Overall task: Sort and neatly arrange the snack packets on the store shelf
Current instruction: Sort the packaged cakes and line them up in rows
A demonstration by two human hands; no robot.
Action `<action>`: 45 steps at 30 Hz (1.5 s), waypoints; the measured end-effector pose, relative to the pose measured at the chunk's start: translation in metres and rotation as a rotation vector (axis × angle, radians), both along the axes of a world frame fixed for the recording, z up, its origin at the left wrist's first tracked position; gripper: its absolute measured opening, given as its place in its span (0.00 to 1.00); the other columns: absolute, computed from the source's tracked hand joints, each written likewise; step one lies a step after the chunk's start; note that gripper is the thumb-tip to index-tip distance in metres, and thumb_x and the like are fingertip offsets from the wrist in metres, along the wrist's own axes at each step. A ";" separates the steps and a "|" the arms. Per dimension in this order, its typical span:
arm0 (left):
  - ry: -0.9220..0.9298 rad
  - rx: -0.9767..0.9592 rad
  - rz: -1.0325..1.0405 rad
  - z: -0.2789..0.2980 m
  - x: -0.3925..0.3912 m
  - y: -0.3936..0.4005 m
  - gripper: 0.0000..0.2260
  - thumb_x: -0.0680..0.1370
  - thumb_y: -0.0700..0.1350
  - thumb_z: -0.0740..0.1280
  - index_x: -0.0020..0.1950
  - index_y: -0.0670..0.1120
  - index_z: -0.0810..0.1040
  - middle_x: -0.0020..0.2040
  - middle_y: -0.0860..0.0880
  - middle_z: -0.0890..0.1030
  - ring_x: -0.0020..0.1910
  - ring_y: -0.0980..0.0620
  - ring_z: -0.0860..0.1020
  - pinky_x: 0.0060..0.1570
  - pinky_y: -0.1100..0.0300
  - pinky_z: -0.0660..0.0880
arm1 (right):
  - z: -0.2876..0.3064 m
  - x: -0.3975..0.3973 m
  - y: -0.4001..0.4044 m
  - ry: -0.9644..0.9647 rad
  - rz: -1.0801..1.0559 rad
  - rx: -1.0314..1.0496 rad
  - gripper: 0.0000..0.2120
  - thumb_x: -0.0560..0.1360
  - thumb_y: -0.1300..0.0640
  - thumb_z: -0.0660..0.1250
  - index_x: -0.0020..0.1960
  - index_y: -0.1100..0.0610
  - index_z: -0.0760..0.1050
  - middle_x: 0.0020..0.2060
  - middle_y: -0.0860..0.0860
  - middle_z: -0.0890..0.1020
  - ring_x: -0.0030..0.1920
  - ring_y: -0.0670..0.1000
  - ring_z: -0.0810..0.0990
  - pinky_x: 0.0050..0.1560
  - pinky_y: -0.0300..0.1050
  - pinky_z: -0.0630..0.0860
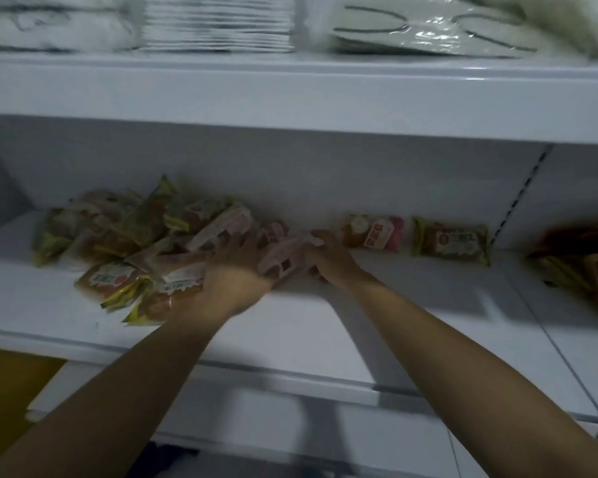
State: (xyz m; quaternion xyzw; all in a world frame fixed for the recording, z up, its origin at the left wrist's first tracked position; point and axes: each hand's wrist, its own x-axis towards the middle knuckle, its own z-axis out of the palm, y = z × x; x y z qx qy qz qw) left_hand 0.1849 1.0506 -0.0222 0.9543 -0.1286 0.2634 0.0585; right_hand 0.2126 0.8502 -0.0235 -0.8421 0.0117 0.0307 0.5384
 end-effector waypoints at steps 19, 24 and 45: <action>0.617 -1.438 -0.295 0.007 -0.033 -0.049 0.21 0.76 0.54 0.73 0.67 0.64 0.72 0.64 0.50 0.80 0.64 0.47 0.79 0.63 0.48 0.77 | -0.009 -0.050 -0.056 0.027 -0.271 0.791 0.22 0.72 0.71 0.73 0.64 0.62 0.75 0.57 0.62 0.83 0.56 0.61 0.84 0.52 0.54 0.81; 0.730 -1.674 -0.256 0.007 -0.029 -0.065 0.16 0.81 0.44 0.70 0.68 0.46 0.76 0.60 0.43 0.83 0.53 0.48 0.84 0.49 0.54 0.82 | -0.004 -0.071 -0.072 -0.018 -0.242 0.762 0.23 0.72 0.73 0.72 0.65 0.67 0.71 0.60 0.63 0.82 0.59 0.64 0.83 0.54 0.56 0.83; 0.409 -1.133 -0.128 -0.023 0.034 -0.144 0.04 0.78 0.44 0.72 0.52 0.48 0.80 0.49 0.49 0.84 0.48 0.50 0.83 0.45 0.62 0.80 | -0.017 -0.038 -0.140 -0.126 -0.521 0.179 0.22 0.74 0.50 0.75 0.66 0.55 0.79 0.54 0.51 0.84 0.55 0.53 0.83 0.57 0.53 0.81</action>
